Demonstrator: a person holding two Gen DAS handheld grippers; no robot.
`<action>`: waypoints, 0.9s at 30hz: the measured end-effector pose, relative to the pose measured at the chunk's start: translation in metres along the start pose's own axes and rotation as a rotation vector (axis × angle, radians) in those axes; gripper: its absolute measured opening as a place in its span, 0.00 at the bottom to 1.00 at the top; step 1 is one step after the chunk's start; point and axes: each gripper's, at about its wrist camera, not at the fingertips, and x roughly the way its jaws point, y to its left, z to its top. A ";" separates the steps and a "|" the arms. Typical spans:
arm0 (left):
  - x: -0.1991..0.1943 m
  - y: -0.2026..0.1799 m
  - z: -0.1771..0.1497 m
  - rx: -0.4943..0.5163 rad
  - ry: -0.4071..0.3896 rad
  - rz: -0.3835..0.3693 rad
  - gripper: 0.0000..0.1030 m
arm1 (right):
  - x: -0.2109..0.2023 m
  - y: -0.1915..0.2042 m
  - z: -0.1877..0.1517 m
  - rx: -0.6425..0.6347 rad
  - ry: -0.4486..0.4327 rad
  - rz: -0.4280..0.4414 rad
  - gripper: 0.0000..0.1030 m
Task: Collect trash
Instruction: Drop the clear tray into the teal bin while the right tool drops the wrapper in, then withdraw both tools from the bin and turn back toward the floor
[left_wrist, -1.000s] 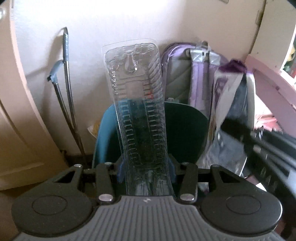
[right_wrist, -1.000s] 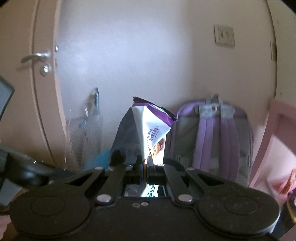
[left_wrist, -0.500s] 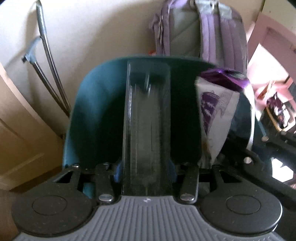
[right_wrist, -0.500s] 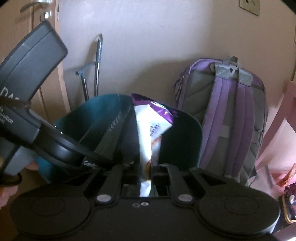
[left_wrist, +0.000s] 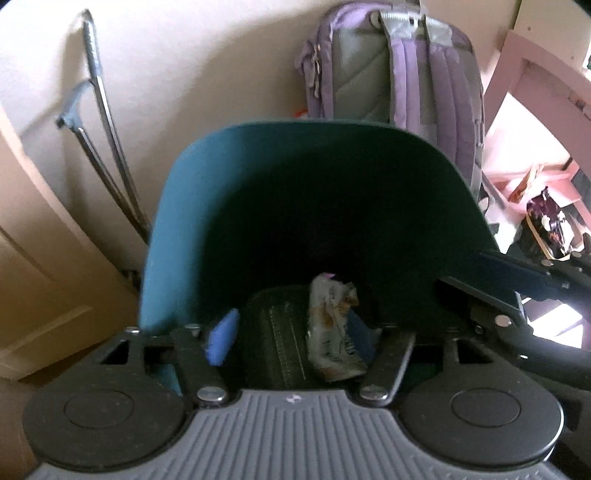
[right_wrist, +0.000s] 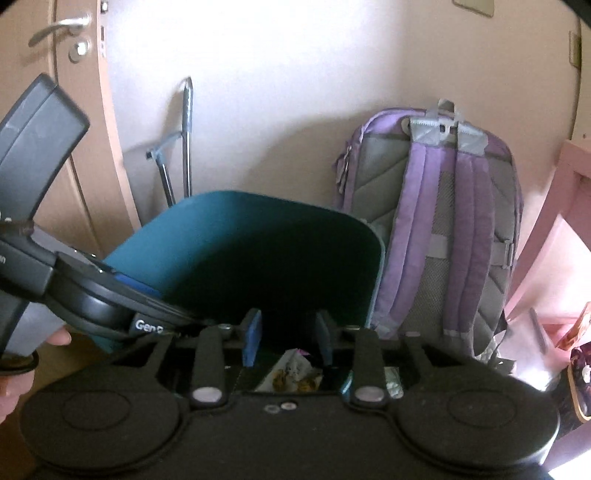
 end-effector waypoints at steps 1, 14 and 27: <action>-0.008 0.000 -0.002 0.003 -0.014 -0.001 0.67 | -0.006 -0.001 0.001 -0.002 -0.007 0.004 0.33; -0.090 0.000 -0.029 -0.029 -0.164 0.001 0.75 | -0.087 0.006 -0.004 -0.029 -0.090 0.035 0.40; -0.159 0.020 -0.094 -0.058 -0.277 0.015 0.75 | -0.149 0.034 -0.023 -0.069 -0.146 0.111 0.51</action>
